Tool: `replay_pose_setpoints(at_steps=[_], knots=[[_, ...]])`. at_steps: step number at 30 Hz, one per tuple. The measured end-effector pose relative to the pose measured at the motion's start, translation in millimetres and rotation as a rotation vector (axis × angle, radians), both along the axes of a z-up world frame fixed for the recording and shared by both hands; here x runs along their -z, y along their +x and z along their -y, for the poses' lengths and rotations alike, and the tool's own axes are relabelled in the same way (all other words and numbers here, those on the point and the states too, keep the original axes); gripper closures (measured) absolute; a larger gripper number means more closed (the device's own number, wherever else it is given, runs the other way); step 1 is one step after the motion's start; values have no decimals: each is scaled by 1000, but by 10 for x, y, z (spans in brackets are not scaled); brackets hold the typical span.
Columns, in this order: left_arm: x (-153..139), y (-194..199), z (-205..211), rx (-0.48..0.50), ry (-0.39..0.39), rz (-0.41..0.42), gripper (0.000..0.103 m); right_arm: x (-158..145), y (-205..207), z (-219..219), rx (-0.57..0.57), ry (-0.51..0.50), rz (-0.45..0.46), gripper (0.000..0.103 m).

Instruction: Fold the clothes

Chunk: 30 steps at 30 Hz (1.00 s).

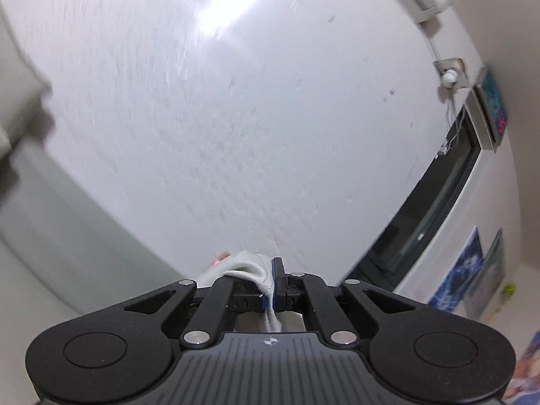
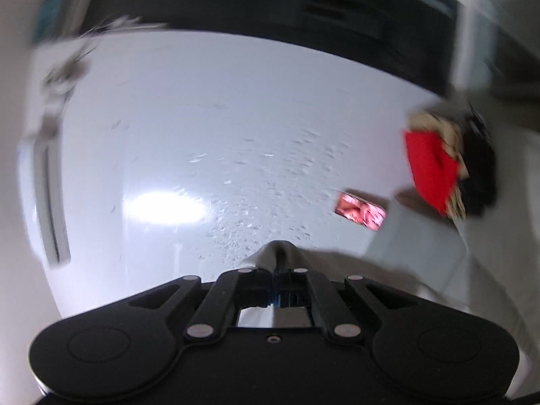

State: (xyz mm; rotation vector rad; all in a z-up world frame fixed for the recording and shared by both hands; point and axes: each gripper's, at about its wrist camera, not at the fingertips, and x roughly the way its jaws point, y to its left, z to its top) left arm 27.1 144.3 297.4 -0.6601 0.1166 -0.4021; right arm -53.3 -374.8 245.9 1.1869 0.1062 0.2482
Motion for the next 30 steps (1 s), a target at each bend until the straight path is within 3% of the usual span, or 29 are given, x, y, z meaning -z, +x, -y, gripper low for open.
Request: replay_pose_setpoints(at_steps=[1,3,4,7,10,14,18,21,25,27,30], knots=[[3,-75,-12,-29,16,-17,103,7,-11,-106,-26,-39,-44,101],[-14,-250,-102,-67,12,-9,103,123,29,-194,-126,-20,-120,101],[-35,-354,-164,-72,-3,12,103,89,-42,-217,-132,-31,-100,101],[-215,-780,-309,-91,-39,140,103,-115,-360,-273,-116,-79,21,101],[-448,-1156,-310,-110,-23,242,103,-418,-735,-352,-74,-155,178,101],[-578,-1302,-140,-100,20,261,102,-690,-1029,-448,20,-274,314,101],[-308,-757,-110,-76,32,107,102,-702,-751,-408,36,-330,286,101],[143,183,-144,-60,34,-111,102,-467,-15,-481,21,-371,132,101],[766,1434,-49,-100,107,-413,102,6,1260,-585,-13,-497,-212,101],[797,1702,60,-126,153,-407,102,113,1744,-622,-12,-525,-317,101],[813,1717,141,-107,183,-357,102,-201,1842,-603,23,-525,-217,101]])
